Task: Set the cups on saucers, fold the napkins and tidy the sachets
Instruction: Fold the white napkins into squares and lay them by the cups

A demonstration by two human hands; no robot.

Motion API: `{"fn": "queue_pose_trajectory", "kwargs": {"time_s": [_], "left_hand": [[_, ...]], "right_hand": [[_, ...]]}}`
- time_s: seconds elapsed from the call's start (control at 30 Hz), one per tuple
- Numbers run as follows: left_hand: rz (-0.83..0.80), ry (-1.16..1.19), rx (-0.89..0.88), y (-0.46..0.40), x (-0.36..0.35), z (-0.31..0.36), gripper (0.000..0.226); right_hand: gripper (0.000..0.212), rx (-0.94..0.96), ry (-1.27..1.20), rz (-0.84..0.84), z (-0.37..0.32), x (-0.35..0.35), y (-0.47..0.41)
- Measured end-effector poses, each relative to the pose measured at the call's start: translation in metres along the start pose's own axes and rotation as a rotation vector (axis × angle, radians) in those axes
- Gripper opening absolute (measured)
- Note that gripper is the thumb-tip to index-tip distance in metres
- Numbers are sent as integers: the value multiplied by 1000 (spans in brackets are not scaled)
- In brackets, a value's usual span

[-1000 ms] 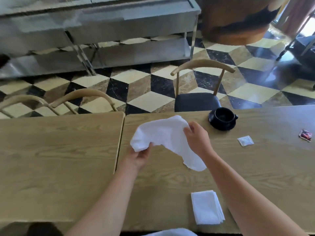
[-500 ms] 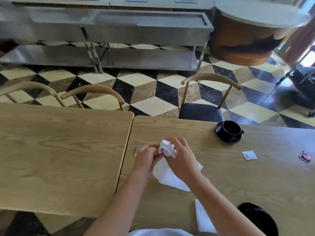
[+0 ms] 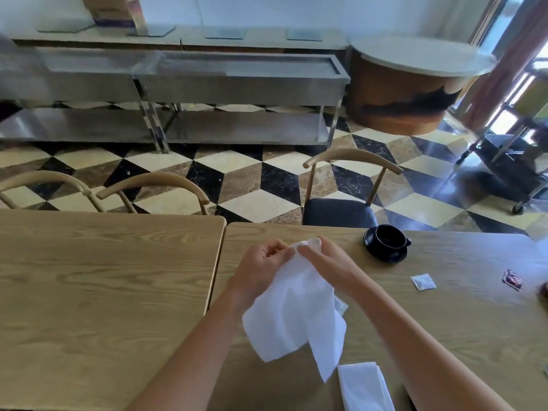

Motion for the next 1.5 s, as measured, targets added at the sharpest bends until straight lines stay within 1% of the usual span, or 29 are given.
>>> {"fn": "queue_pose_trajectory", "kwargs": {"time_s": [0.07, 0.17, 0.23, 0.33, 0.4, 0.43, 0.47, 0.53, 0.6, 0.63, 0.67, 0.73, 0.77, 0.8, 0.83, 0.9, 0.97, 1.0, 1.03, 1.07, 1.1, 1.2, 1.23, 1.27, 1.3, 1.33, 1.37, 1.47, 1.5], "left_hand": [[63, -22, -60, -5, 1, 11, 26], [116, -57, -148, -9, 1, 29, 21], [122, -108, -221, -12, 0, 41, 21], [114, -205, -323, -11, -2, 57, 21], [48, -297, -385, -10, -2, 66, 22], [-15, -376, -405, -11, -2, 69, 25], [-91, -479, -395, -13, -2, 69, 29], [-254, -695, -266, -20, 3, 60, 38], [-360, -844, -118, -27, 14, 48, 37], [-388, -922, -90, -31, 20, 44, 32], [-404, -1005, -84, -35, 25, 41, 25], [-381, -1133, -90, -45, 39, 38, 12], [-354, -1185, -90, -49, 48, 36, 12], [-321, -1227, -84, -52, 57, 34, 17], [-290, -1254, -72, -55, 66, 32, 22], [-241, -1262, -39, -56, 84, 24, 22], [-213, -1209, -15, -54, 93, 20, 23], [-209, -1166, -18, -53, 94, 19, 25], [-210, -1119, -27, -53, 92, 20, 25], [-215, -1069, -43, -53, 87, 21, 25], [-221, -1025, -59, -54, 80, 23, 25], [-201, -962, -135, -55, 56, 36, 20], [-182, -957, -161, -55, 49, 42, 17], [-169, -953, -177, -55, 42, 48, 14], [-156, -949, -183, -55, 37, 52, 11], [-140, -944, -184, -55, 34, 56, 9], [-124, -941, -178, -55, 31, 59, 9], [-101, -949, -141, -52, 29, 64, 23], [-94, -944, -128, -51, 29, 64, 30]], "right_hand": [[37, -5, 16, 13, 0, 0, 0], [48, -29, -3, 2, 3, -3, -2], [40, -57, 35, 33, 8, 0, -3], [23, -51, 173, 153, 13, 13, -4], [10, -29, 244, 240, 14, 23, -4], [6, -24, 255, 284, 14, 30, -5], [5, -21, 246, 318, 13, 37, -5], [8, 9, 257, 315, 9, 50, -9], [13, 78, 438, 184, 1, 51, -13], [17, 120, 564, 112, -3, 49, -14], [18, 174, 685, 63, -7, 48, -13], [10, 285, 846, 34, -14, 48, -13], [5, 310, 903, 41, -14, 51, -14], [1, 305, 945, 53, -12, 57, -17], [8, 281, 974, 79, -9, 64, -20], [27, 239, 1001, 161, -3, 84, -28], [35, 185, 975, 191, 1, 100, -33], [32, 173, 930, 187, 1, 104, -36], [25, 173, 847, 183, 0, 105, -37], [13, 175, 744, 174, -4, 101, -35], [7, 198, 662, 132, -9, 90, -33], [91, 244, 598, -69, -26, 26, -21], [107, 253, 591, -102, -30, 3, -18], [114, 262, 593, -114, -34, -18, -17], [114, 272, 601, -101, -37, -34, -16], [109, 261, 601, -77, -38, -47, -16], [98, 230, 577, -42, -38, -54, -16], [50, 135, 391, 106, -34, -52, -15], [39, 134, 353, 152, -35, -48, -13]]}}
Point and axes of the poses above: each hand's wrist, its own y-axis away from the middle knuckle, its own x-axis out of the back of the hand, z = x × y, the point moved 8 cm from there along -y, towards the middle knuckle, and after that the axes turned 6 degrees about -x, right-handed, at the moved point
